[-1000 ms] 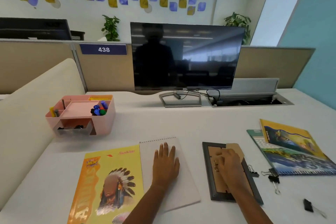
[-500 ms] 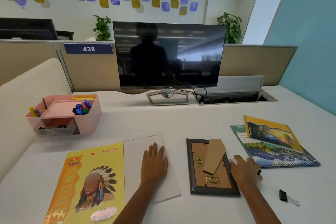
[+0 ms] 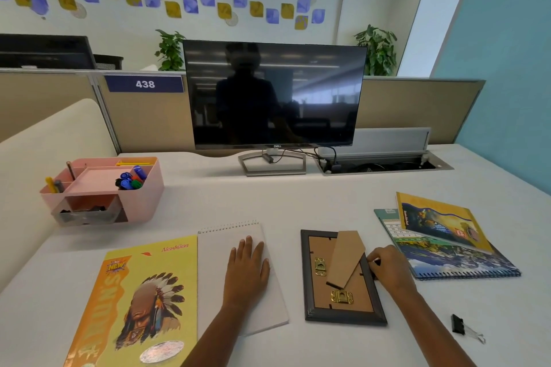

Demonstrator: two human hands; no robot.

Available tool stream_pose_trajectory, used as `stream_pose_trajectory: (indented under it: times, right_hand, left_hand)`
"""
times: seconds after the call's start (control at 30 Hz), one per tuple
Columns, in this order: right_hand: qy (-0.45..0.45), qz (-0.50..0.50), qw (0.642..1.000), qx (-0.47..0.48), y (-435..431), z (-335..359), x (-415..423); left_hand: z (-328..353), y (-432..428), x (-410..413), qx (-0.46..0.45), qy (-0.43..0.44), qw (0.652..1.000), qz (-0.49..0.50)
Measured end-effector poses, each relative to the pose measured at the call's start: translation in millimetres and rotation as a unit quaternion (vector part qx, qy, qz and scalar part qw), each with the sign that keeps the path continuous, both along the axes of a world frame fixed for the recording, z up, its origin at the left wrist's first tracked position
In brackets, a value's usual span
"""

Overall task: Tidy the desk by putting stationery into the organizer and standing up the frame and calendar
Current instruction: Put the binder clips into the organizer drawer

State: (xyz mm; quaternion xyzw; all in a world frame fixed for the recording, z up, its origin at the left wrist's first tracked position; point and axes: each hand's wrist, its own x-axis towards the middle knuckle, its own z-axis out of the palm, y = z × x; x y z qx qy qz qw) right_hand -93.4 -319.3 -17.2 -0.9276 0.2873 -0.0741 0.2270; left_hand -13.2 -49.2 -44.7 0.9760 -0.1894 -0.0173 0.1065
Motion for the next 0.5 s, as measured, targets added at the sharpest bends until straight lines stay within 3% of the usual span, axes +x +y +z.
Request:
stream_pose_trajectory:
  times: [0.17, 0.27, 0.5]
  right_hand:
    - [-0.118, 0.006, 0.989, 0.09, -7.0, 7.0, -6.5]
    - [-0.136, -0.003, 0.985, 0.111, -9.9, 11.0, -8.7]
    - [0.08, 0.063, 0.989, 0.106, -21.2, 15.1, -3.3]
  left_hand:
    - [-1.5, 0.4, -0.1, -0.005, -0.003, 1.0, 0.002]
    - [-2.5, 0.2, -0.3, -0.012, -0.008, 1.0, 0.006]
    - [-6.1, -0.2, 1.0, -0.045, -0.022, 0.999, 0.004]
